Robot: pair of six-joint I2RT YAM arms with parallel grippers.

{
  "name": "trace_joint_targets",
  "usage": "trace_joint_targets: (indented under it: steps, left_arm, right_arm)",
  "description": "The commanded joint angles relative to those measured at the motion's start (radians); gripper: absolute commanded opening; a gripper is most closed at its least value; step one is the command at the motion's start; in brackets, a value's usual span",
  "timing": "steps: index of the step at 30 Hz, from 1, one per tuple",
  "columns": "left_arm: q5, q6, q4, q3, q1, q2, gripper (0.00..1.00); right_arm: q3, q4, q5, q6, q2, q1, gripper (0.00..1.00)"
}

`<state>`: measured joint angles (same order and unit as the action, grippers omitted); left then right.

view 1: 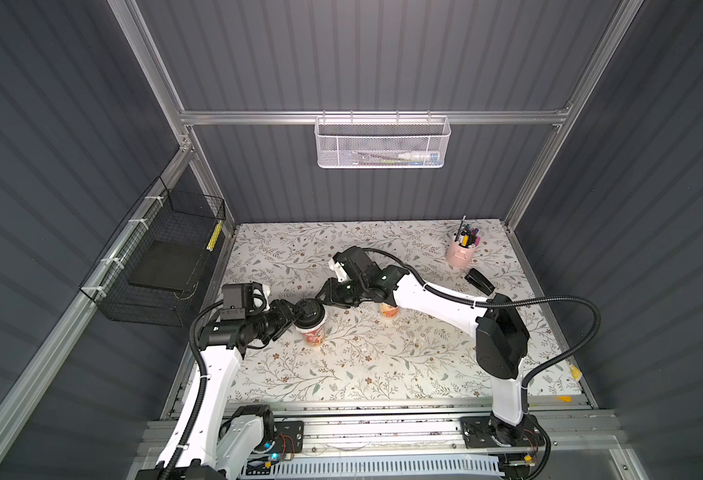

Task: Put the leak-proof paper on the milk tea cups
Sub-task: Secure the cup lid on the cup.

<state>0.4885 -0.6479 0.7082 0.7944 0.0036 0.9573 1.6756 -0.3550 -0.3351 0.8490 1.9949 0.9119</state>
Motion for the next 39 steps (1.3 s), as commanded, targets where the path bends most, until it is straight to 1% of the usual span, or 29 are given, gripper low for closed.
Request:
trace_joint_targets:
  steps: [1, 12, 22, 25, 27, 32, 34, 39]
  left_arm:
    - [-0.212, 0.007, 0.281, -0.109, 0.004, 0.055, 0.53]
    - [-0.212, 0.004, 0.28, -0.111, 0.004, 0.054, 0.52]
    - [-0.195, -0.01, 0.278, -0.119, 0.004, 0.036, 0.52]
    - [-0.192, -0.01, 0.281, -0.12, 0.004, 0.032, 0.52]
    - [-0.189, -0.01, 0.28, -0.121, 0.003, 0.031, 0.52]
    - [-0.182, -0.008, 0.28, -0.119, 0.003, 0.028, 0.54]
    - [-0.176, -0.011, 0.275, -0.114, 0.003, 0.024, 0.55]
    - [-0.167, -0.01, 0.276, -0.058, 0.004, 0.012, 0.62]
  right_arm:
    - [-0.093, -0.261, 0.04, -0.036, 0.143, 0.027, 0.34]
    - [-0.156, -0.28, 0.06, -0.047, 0.178, 0.062, 0.34]
    - [-0.198, -0.272, 0.068, -0.033, 0.111, 0.074, 0.35]
    - [-0.174, -0.259, 0.063, -0.037, 0.061, 0.077, 0.38]
    - [-0.135, -0.253, 0.071, -0.049, 0.021, 0.076, 0.42]
    - [0.032, -0.291, 0.124, -0.102, -0.081, 0.075, 0.51]
    - [0.046, -0.276, 0.14, -0.111, -0.123, 0.074, 0.54]
    - [0.02, -0.257, 0.15, -0.126, -0.193, 0.067, 0.55]
